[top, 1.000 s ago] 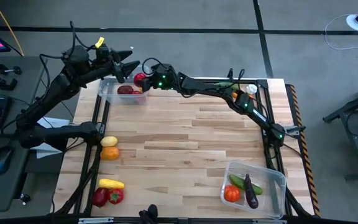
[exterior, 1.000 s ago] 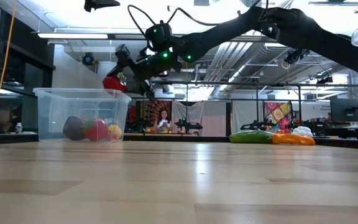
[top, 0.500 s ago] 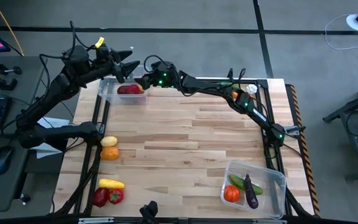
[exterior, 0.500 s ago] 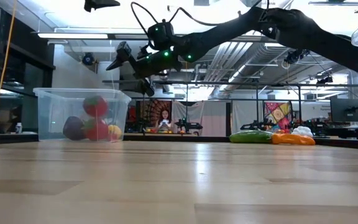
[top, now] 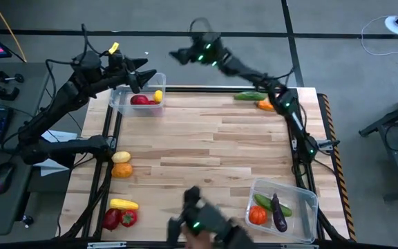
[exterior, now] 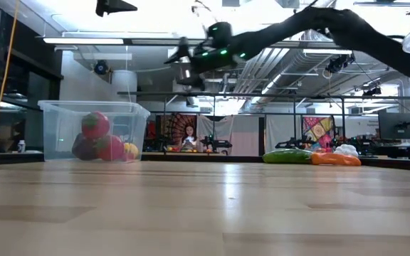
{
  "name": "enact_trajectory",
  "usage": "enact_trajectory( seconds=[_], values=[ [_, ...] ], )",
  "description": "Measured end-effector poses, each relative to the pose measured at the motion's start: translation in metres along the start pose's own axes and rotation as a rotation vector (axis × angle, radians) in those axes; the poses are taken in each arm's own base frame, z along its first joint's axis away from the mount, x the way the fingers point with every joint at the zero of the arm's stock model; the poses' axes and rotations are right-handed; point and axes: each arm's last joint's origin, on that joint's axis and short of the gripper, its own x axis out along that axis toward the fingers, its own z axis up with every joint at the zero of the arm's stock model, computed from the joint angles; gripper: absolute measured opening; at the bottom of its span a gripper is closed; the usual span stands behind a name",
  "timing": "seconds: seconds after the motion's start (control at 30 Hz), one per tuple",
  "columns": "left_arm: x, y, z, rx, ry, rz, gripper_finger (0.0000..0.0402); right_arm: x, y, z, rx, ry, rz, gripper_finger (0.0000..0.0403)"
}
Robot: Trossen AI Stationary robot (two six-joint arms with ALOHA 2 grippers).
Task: Sort produce into baskets
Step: Put the red tomato into the top transparent bin
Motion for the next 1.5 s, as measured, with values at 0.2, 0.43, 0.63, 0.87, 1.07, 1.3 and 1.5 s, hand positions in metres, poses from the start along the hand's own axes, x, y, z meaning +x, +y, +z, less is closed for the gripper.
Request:
enact_trajectory(
  seconds=[0.2,0.43,0.63,0.87,1.07,1.3,1.5],
  values=[
    [0.008,0.002,-0.003,-0.004,0.026,0.007,0.0396,-0.064,-0.028,0.057,-0.003,0.089,-0.162,0.0383],
    [0.021,0.007,-0.01,-0.016,0.082,0.023,0.0396,-0.132,-0.019,0.064,-0.139,0.445,-0.333,0.0383],
    [0.029,0.01,-0.021,-0.066,0.189,0.008,0.0396,-0.164,0.02,0.04,-0.276,0.783,-0.383,0.0383],
    [0.027,-0.004,-0.04,-0.158,0.417,-0.189,0.0396,-0.176,0.07,0.021,-0.395,0.863,-0.269,0.0383],
    [0.008,-0.036,-0.074,-0.192,0.78,-0.287,0.0396,-0.192,0.081,-0.003,-0.413,0.872,-0.26,0.0383],
    [-0.022,-0.08,-0.122,-0.04,1.201,-0.131,0.0396,-0.223,0.07,-0.037,-0.354,0.837,-0.304,0.0383],
    [-0.041,-0.124,-0.167,0.128,1.485,0.018,0.0396,-0.252,0.079,-0.048,-0.345,0.728,-0.255,0.0383]
  ],
)
